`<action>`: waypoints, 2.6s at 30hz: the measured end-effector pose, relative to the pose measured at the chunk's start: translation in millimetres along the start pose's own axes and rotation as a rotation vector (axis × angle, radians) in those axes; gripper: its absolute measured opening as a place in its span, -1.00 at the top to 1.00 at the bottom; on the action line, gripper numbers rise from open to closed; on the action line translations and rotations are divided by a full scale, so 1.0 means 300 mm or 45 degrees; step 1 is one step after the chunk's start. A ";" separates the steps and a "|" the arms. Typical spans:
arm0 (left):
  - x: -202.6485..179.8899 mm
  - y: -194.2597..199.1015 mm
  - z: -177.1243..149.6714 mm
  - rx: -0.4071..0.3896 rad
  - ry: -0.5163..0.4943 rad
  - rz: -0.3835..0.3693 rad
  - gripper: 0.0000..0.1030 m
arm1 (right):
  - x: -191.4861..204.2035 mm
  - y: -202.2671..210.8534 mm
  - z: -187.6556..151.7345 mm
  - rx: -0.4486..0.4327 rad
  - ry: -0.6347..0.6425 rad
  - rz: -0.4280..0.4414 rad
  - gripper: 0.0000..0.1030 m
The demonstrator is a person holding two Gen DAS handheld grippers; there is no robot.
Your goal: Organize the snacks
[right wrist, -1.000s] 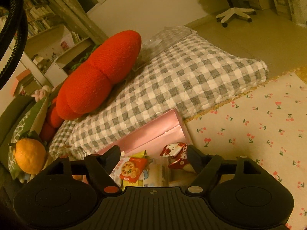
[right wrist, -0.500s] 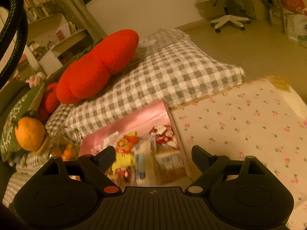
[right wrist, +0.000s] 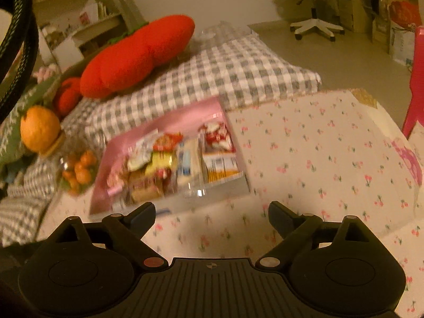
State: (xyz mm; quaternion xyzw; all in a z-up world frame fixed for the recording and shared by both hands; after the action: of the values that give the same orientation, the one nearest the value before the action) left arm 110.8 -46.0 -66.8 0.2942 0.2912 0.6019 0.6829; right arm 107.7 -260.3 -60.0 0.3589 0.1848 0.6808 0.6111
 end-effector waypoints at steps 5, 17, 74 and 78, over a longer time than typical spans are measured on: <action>0.020 0.023 -0.045 0.010 0.017 0.053 -0.99 | 0.011 0.005 -0.076 0.058 0.067 -0.042 -0.82; 0.045 0.090 -0.108 0.032 0.063 0.088 -0.99 | 0.123 0.121 -0.085 0.010 0.222 -0.034 -0.91; 0.074 0.131 -0.108 -0.013 0.164 0.176 -0.99 | 0.188 0.092 -0.137 -0.005 0.363 -0.139 -0.91; 0.076 0.128 -0.110 -0.007 0.164 0.177 -0.99 | 0.187 0.091 -0.139 -0.002 0.361 -0.139 -0.91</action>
State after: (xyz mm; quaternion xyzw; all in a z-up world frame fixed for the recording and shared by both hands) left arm 63.5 -17.6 -60.5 0.2728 0.3118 0.6662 0.6202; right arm 59.1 -203.3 -54.4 0.2480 0.2880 0.6906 0.6153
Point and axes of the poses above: each gripper's, at about its wrist camera, not at the fingertips, and y roughly against the way its jaws point, x to its left, z to its top, the point moved 7 cm from there along -y, roughly the way its jaws point, and after that the axes turned 6 degrees about y, right-handed, at the moved point
